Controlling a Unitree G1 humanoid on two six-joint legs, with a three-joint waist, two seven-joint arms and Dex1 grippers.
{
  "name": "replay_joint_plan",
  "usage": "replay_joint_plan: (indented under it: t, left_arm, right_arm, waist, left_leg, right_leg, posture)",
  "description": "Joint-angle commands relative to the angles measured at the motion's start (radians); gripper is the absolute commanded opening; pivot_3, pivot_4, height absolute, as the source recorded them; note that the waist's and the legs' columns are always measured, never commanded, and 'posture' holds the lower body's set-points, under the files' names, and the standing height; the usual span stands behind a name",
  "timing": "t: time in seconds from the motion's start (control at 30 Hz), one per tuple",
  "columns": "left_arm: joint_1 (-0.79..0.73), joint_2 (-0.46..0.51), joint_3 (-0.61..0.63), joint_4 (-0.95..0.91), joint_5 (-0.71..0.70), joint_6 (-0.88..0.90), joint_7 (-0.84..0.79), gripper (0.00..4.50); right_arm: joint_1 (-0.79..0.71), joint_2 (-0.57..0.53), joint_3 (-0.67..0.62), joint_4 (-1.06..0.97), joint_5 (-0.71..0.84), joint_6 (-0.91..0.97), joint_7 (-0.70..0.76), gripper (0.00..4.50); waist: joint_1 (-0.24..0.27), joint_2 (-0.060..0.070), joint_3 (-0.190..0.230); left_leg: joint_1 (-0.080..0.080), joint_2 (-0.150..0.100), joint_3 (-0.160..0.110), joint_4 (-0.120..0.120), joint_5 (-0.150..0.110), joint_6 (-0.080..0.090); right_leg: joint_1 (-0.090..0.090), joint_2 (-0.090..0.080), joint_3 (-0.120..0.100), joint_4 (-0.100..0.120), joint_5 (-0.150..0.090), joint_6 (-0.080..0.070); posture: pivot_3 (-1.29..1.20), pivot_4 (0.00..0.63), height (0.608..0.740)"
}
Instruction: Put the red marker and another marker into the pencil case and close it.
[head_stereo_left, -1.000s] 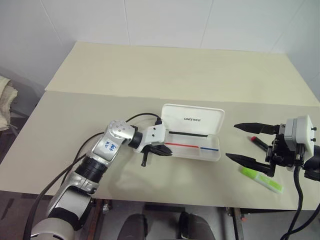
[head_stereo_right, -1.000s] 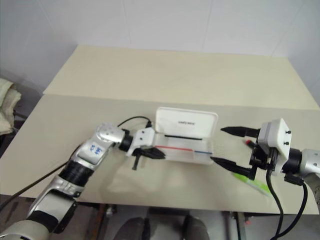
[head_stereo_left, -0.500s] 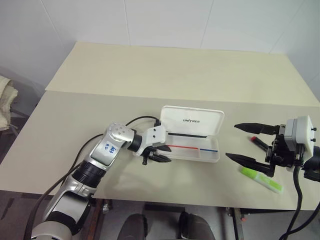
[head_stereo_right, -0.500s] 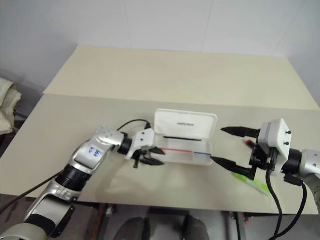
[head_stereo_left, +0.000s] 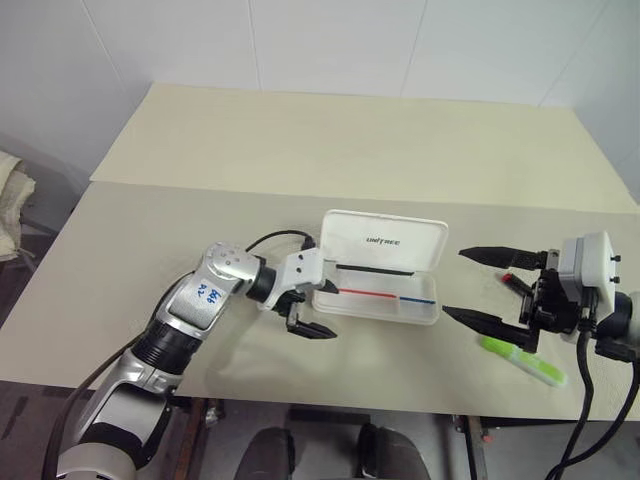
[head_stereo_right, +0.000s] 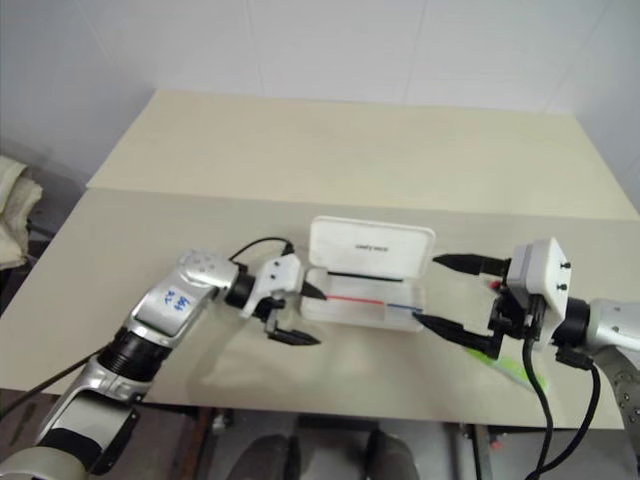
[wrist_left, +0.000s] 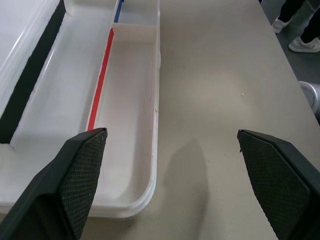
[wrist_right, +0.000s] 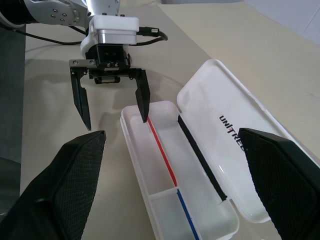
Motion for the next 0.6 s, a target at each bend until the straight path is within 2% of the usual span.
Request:
replay_joint_plan:
  t: [0.03, 0.23, 0.4, 0.6]
  left_arm:
    - [0.002, 0.018, 0.057, -0.034, -0.055, -0.022, -0.016, 4.46]
    - [0.012, 0.027, 0.12, -0.019, -0.112, -0.074, -0.028, 4.46]
    - [0.016, 0.02, 0.223, -0.006, -0.22, -0.116, -0.056, 4.46]
    - [0.026, 0.113, 0.301, 0.005, -0.291, -0.125, -0.144, 4.46]
  right_arm:
    - [-0.008, 0.005, -0.025, 0.02, -0.001, -0.015, -0.005, 4.5]
    - [-0.006, -0.024, -0.075, 0.109, -0.006, -0.011, 0.017, 4.5]
    - [0.049, -0.059, -0.119, 0.292, -0.086, -0.061, 0.083, 4.5]
    - [0.034, -0.108, -0.093, 0.582, -0.214, -0.185, 0.163, 4.5]
  waist:
    - [0.0, 0.0, 0.0]
    - [0.0, 0.0, 0.0]
    - [0.001, 0.0, 0.0]
    - [-0.01, 0.0, 0.0]
  left_leg:
    - [0.0, 0.0, 0.0, 0.0, 0.0, 0.0]
    - [0.0, 0.0, 0.0, 0.0, 0.0, 0.0]
    - [0.0, 0.0, 0.0, 0.0, 0.0, 0.0]
    - [0.001, 0.0, 0.002, -0.001, 0.0, 0.0]
  right_leg:
    - [0.0, 0.0, 0.0, 0.0, 0.0, 0.0]
    - [0.0, 0.0, 0.0, 0.0, 0.0, 0.0]
    - [0.0, 0.0, 0.0, 0.0, 0.0, 0.0]
    - [0.0, 0.0, 0.0, 0.0, 0.0, 0.0]
  posture:
    - [0.0, 0.15, 0.74]
    - [0.0, 0.15, 0.74]
    - [0.0, 0.15, 0.74]
    - [0.0, 0.15, 0.74]
